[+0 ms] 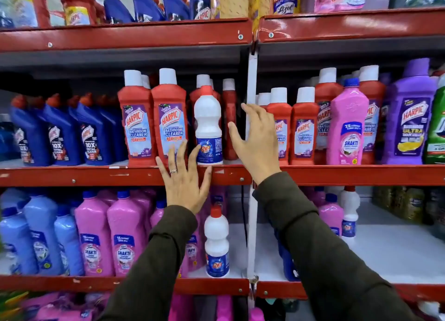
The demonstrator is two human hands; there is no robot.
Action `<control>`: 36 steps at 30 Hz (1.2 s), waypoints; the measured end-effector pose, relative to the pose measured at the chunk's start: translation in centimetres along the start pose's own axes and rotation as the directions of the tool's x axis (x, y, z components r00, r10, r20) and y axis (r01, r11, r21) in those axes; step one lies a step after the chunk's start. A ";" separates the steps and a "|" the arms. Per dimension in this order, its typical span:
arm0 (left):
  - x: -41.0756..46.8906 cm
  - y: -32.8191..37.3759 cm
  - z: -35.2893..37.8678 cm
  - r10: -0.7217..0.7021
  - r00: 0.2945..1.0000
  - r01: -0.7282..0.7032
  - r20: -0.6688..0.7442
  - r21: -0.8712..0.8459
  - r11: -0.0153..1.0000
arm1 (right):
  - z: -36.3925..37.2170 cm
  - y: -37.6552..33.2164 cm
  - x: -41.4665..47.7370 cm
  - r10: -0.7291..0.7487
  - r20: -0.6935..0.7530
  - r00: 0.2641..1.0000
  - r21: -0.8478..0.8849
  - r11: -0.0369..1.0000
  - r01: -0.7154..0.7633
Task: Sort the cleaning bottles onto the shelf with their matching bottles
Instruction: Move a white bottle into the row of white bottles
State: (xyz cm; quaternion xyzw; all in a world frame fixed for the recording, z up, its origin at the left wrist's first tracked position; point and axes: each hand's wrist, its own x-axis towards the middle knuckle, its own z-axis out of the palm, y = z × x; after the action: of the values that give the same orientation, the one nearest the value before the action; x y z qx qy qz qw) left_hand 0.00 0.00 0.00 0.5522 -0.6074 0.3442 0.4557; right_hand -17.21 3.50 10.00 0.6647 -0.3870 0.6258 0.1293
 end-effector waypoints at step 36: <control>-1.4 -1.5 1.2 0.031 0.999 -0.031 -0.012 0.017 0.999 | -0.9 -1.8 2.9 0.284 0.262 0.922 0.433 0.819 -0.375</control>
State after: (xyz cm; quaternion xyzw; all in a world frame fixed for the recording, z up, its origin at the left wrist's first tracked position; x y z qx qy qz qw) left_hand 1.19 -0.83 -1.85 0.5445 -0.6102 0.3598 0.4492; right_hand -16.87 4.27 13.44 0.6538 -0.3412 0.6495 -0.1850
